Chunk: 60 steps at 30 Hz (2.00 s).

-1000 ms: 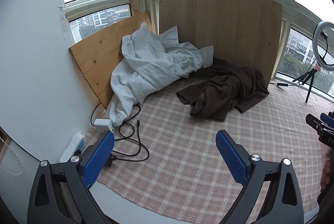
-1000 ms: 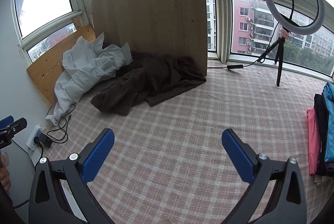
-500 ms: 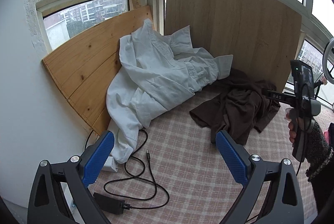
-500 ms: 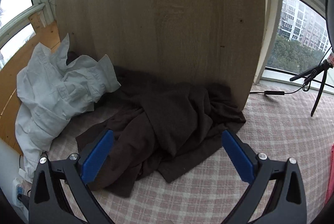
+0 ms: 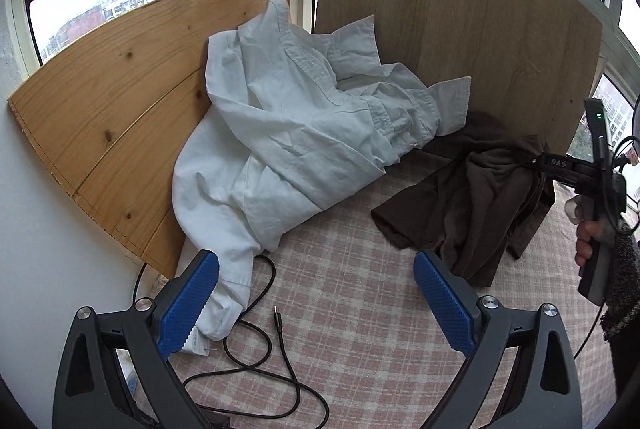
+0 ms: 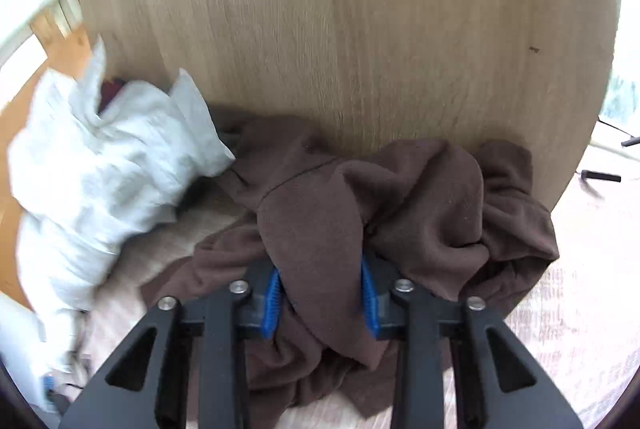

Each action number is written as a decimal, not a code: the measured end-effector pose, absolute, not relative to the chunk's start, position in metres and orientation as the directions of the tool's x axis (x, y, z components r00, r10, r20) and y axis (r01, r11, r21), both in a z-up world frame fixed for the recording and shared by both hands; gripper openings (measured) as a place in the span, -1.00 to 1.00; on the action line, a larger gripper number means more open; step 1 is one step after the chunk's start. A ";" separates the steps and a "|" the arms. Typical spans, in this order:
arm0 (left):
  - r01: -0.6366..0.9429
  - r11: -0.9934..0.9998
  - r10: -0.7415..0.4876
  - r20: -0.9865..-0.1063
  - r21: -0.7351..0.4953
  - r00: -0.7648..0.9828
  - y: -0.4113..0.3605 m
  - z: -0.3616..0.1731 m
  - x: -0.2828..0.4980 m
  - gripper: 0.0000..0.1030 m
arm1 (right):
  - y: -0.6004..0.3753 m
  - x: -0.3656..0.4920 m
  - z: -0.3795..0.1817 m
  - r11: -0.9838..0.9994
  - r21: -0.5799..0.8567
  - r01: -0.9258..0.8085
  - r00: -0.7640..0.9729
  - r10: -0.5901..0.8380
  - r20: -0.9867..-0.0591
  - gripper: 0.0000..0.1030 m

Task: Fold clothes
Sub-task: 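Grasp the brown fleece top with the right gripper and pull it out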

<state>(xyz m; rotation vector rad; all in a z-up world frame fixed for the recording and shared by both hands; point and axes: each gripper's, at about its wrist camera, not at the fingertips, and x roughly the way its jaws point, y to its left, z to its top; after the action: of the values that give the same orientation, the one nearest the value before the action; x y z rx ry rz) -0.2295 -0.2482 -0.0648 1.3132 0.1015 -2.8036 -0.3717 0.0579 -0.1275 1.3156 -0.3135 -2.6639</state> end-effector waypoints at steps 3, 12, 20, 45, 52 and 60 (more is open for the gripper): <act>0.056 -0.998 -0.014 -0.755 -0.030 -0.656 -0.246 -0.055 -0.224 0.91 | 0.070 -0.340 -0.088 -0.937 0.339 0.082 -0.641 -0.310 -0.702 -0.52; -0.006 -1.000 0.010 -0.720 -0.007 -0.694 -0.236 -0.034 -0.204 0.91 | 0.132 -0.165 0.013 -0.885 0.429 0.181 -0.765 -0.401 -0.504 -0.56; -0.154 -0.988 0.119 -0.768 -0.027 -0.629 -0.202 -0.066 -0.190 0.91 | 0.229 -0.059 -0.071 -0.950 -0.075 -0.304 -0.468 0.218 -0.857 -0.47; -0.399 -0.916 0.198 -0.903 -0.032 -0.382 -0.104 -0.188 -0.235 0.86 | 0.124 -0.146 -0.089 -0.990 -0.139 -0.023 -0.654 0.119 -0.747 -0.87; -0.374 -0.925 0.103 -0.898 0.072 -0.427 -0.084 -0.201 -0.324 0.75 | 0.264 -0.017 -0.062 -0.820 -0.303 -0.486 -0.463 0.536 -0.706 -0.87; -0.318 -0.947 0.111 -0.893 0.038 -0.436 -0.099 -0.168 -0.349 0.70 | 0.309 0.086 -0.127 -0.688 -0.254 -0.680 -0.177 0.490 -0.853 -0.75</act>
<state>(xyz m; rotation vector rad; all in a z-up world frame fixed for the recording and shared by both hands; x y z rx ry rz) -0.3488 -0.0990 -0.1684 1.7661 -0.3449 -2.8817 0.0864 0.3091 -0.1271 2.1874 -0.3925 -3.2415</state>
